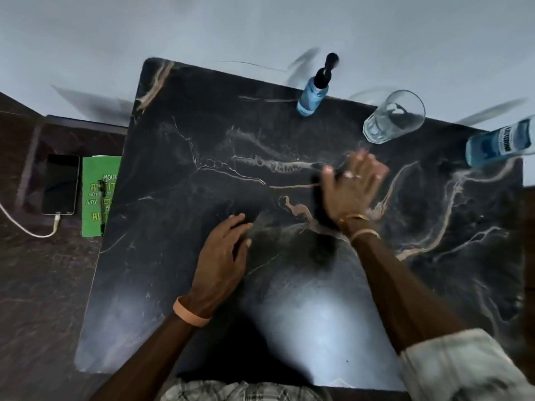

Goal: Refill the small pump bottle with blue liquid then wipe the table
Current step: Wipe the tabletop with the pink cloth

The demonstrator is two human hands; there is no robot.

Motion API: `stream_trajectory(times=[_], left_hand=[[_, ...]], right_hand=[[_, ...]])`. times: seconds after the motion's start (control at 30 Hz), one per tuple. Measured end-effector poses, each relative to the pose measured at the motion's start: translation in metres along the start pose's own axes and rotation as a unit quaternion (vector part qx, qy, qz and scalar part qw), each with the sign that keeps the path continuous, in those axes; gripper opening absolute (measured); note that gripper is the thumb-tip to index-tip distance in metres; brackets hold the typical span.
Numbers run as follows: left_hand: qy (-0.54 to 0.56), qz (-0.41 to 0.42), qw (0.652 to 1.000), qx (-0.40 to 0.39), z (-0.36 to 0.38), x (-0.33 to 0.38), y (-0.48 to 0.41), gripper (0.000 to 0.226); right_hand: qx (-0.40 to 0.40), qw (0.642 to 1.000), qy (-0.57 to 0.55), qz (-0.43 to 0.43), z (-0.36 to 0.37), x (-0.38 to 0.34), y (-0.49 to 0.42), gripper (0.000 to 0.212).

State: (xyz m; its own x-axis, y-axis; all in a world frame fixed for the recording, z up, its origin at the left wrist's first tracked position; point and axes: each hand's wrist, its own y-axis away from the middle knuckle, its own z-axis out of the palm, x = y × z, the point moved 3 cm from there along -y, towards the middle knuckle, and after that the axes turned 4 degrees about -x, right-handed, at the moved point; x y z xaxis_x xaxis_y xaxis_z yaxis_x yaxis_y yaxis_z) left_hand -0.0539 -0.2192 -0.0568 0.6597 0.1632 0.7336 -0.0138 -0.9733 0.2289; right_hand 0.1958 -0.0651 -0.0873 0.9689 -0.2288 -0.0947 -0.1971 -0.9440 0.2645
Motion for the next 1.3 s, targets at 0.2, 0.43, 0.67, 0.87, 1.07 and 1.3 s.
stream_trajectory(times=[0.2, 0.43, 0.67, 0.87, 1.07, 1.3], left_hand=[[-0.033, 0.013, 0.999, 0.027, 0.005, 0.011, -0.004, 0.031], [-0.028, 0.045, 0.998, 0.032, 0.056, 0.063, 0.009, 0.028], [-0.043, 0.129, 0.99, -0.032, 0.172, 0.154, -0.001, 0.035], [-0.106, 0.232, 0.951, -0.176, 0.252, 0.21, 0.031, 0.041], [-0.183, 0.226, 0.946, -0.14, 0.254, 0.226, 0.055, 0.05], [-0.24, 0.089, 0.96, -0.114, 0.202, 0.169, 0.084, 0.06]], right_hand=[[-0.031, 0.928, 0.103, -0.357, 0.02, -0.139, 0.025, 0.081], [-0.06, 0.876, 0.138, -0.459, 0.025, -0.014, 0.083, 0.065], [0.009, 0.999, 0.03, -0.04, -0.013, 0.222, 0.055, 0.078], [-0.032, 0.918, 0.093, -0.384, 0.034, 0.26, 0.176, 0.071], [-0.003, 0.997, 0.039, -0.06, -0.006, 0.324, 0.11, 0.082], [-0.056, 0.932, 0.054, -0.353, 0.036, 0.182, 0.194, 0.08]])
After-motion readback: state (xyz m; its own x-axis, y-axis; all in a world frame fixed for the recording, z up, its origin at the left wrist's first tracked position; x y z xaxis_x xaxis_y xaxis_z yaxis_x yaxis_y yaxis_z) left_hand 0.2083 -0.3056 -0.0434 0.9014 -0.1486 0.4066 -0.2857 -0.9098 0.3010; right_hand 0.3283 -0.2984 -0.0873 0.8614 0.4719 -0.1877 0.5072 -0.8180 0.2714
